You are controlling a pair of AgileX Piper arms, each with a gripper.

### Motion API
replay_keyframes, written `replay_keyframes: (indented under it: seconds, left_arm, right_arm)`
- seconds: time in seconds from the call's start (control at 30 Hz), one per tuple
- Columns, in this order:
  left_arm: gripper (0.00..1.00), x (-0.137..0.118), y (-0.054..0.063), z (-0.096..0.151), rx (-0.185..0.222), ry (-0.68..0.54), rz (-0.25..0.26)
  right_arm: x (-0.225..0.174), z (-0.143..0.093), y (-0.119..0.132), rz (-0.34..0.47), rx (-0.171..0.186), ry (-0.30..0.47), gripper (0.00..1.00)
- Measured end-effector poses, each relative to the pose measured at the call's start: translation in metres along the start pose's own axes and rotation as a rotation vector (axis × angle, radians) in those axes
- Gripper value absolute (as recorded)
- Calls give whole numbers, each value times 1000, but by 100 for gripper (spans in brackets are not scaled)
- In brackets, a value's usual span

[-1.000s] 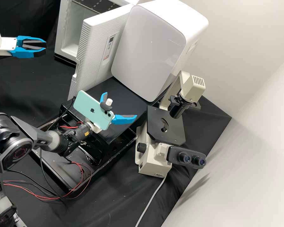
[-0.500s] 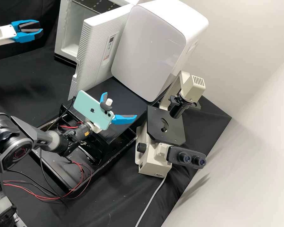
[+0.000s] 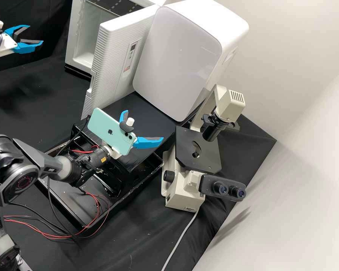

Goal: Open the incubator door

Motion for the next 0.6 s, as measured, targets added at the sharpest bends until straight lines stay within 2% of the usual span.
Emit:
replay_keyframes:
  seconds: [0.1,0.13,0.27,0.3,0.37,0.43,0.6]
  left_arm:
    - [100,0,-1,2,-9,14,0]
    - [100,0,-1,4,2,18,3]
    - [100,-3,3,8,106,-14,66]
    - [100,-3,3,8,115,-22,73]
    - [100,-4,3,3,107,-6,75]
    - [100,-5,3,-3,73,19,80]
    - [100,-8,6,-7,28,55,143]
  right_arm:
    - [0,0,0,0,0,0,100]
    - [0,0,0,0,0,0,100]
    - [0,0,0,0,0,0,100]
    - [0,0,0,0,0,0,100]
    - [0,0,0,0,0,0,100]
    - [0,0,0,0,0,0,100]
    - [0,0,0,0,0,0,100]
